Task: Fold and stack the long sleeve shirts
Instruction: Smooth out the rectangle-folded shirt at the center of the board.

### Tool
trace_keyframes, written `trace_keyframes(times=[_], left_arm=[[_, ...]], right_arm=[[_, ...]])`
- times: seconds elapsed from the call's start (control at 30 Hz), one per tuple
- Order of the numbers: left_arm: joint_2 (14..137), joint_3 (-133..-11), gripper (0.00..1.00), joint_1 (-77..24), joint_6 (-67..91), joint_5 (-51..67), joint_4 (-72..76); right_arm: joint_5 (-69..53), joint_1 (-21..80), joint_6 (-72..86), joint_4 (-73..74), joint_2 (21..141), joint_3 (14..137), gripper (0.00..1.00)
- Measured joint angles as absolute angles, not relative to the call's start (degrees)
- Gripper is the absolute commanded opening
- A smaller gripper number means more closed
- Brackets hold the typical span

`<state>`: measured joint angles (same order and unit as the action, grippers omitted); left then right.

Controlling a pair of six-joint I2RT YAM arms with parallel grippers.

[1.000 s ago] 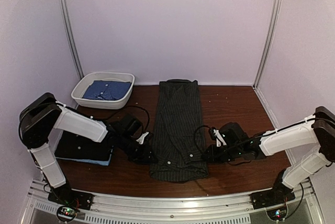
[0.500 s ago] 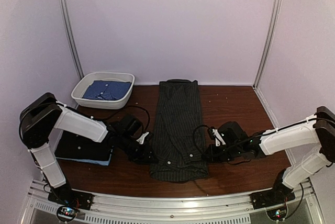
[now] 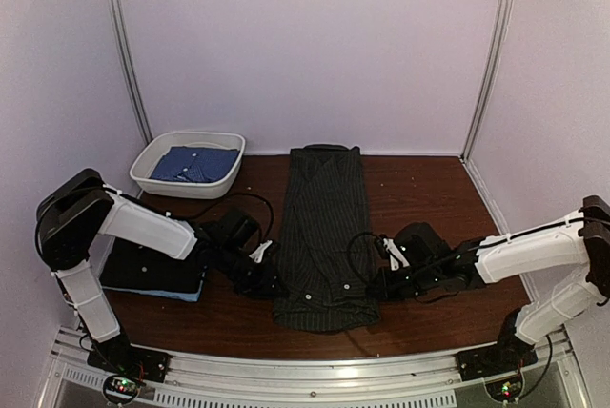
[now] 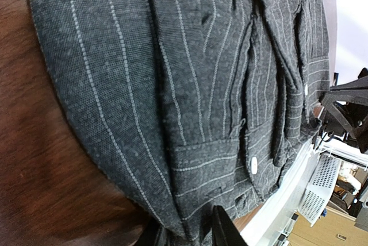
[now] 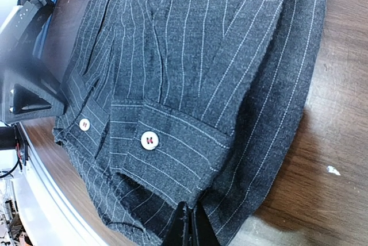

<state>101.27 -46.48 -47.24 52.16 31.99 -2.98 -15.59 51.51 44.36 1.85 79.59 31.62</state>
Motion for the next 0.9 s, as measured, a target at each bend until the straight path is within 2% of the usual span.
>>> trace_keyframes(times=[0.4, 0.57, 0.67, 0.77, 0.9], left_arm=[[101.3, -46.5, 0.27, -47.3, 52.2, 32.0, -2.9], [101.3, -46.1, 0.28, -47.3, 52.2, 32.2, -2.2], [101.3, -45.9, 0.27, -47.3, 52.2, 32.2, -1.9], [101.2, -45.5, 0.26, -47.3, 52.2, 32.2, -1.2], [101.1, -45.3, 0.25, -47.4, 52.2, 32.2, -0.9]], right_arm=[[-17.0, 51.7, 45.6, 1.2, 79.5, 30.2, 0.06], [-17.6, 51.7, 46.5, 1.0, 79.5, 29.6, 0.27], [-17.8, 51.8, 46.8, 1.0, 78.9, 29.2, 0.46], [-18.0, 51.4, 48.1, 0.3, 76.7, 27.8, 0.52], [-18.7, 50.2, 49.8, -2.0, 74.2, 25.3, 0.54]])
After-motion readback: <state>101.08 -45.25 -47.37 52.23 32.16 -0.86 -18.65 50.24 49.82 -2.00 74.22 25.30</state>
